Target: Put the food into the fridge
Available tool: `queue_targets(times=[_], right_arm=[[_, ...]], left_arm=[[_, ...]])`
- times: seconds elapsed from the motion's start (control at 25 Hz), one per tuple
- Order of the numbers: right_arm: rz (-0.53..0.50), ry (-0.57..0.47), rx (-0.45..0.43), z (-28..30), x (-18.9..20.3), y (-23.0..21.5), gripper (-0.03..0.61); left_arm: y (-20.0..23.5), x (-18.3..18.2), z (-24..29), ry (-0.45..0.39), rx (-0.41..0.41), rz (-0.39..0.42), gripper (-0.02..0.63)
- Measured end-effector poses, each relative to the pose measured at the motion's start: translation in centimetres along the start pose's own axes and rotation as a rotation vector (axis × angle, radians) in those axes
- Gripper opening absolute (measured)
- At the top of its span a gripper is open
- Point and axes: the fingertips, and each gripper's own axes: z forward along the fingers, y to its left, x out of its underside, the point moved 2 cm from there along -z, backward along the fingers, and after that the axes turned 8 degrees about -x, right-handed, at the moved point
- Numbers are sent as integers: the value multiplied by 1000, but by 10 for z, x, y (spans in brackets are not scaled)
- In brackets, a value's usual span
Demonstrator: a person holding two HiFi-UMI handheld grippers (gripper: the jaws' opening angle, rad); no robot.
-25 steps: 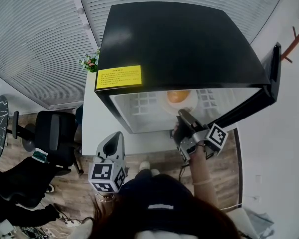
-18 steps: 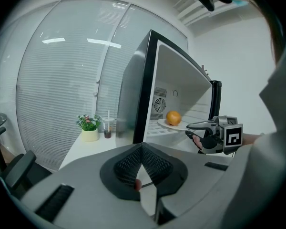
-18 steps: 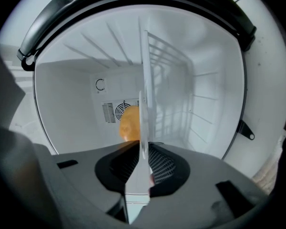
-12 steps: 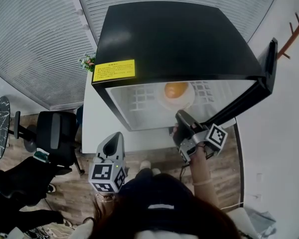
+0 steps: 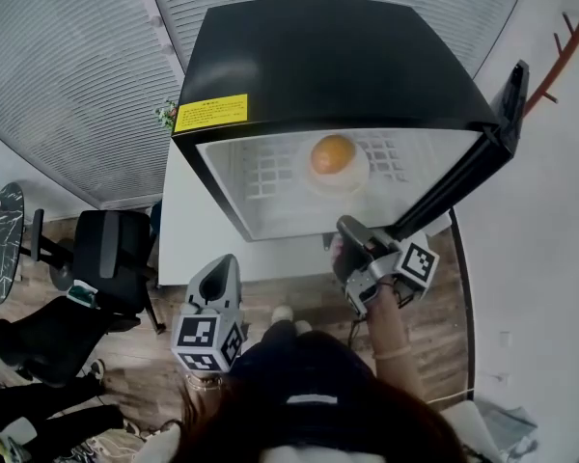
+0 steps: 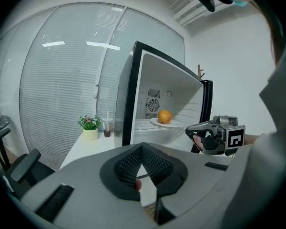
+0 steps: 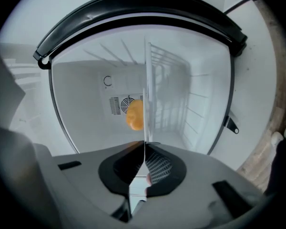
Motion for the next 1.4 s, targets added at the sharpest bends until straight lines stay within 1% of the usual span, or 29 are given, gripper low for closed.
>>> queue_targets(times=[0.2,0.36,0.6,0.72,0.76,0.88,0.92,1.0,1.08,1.24,1.4], right_arm=[[-26,30,-1,-14,7,3,-5],[-78,72,3,-25,14,7,-5],[-227,140,35,-43,25,9,-9],[-311,170,35,-49,29,15,-9],[-353,176,45,-51,30,18,-9],[-518,180,158,-65,28,18,-9],[-561,179,171,-67,30,21,-9],[-646,180,141,-67,38,32,-6],[-762,183,131,-68,45,40,-6],[-1029,182,178,-75,60,52,-6],[-1237,162,214,-85,79,63,-6]], left_arm=[[-11,1,-15,-14,-8,12,1],[-22,7,-27,-12,-14,9,0],[-40,19,-45,12,-16,-3,0],[-49,20,-51,7,-8,0,0],[-52,20,-53,5,-6,4,0],[-56,22,-56,3,-1,13,0],[-57,23,-57,2,-1,14,0],[-58,23,-60,0,2,12,0],[-58,24,-62,-7,5,4,0],[-55,27,-72,-14,7,-7,0],[-54,33,-87,-21,17,-15,0]])
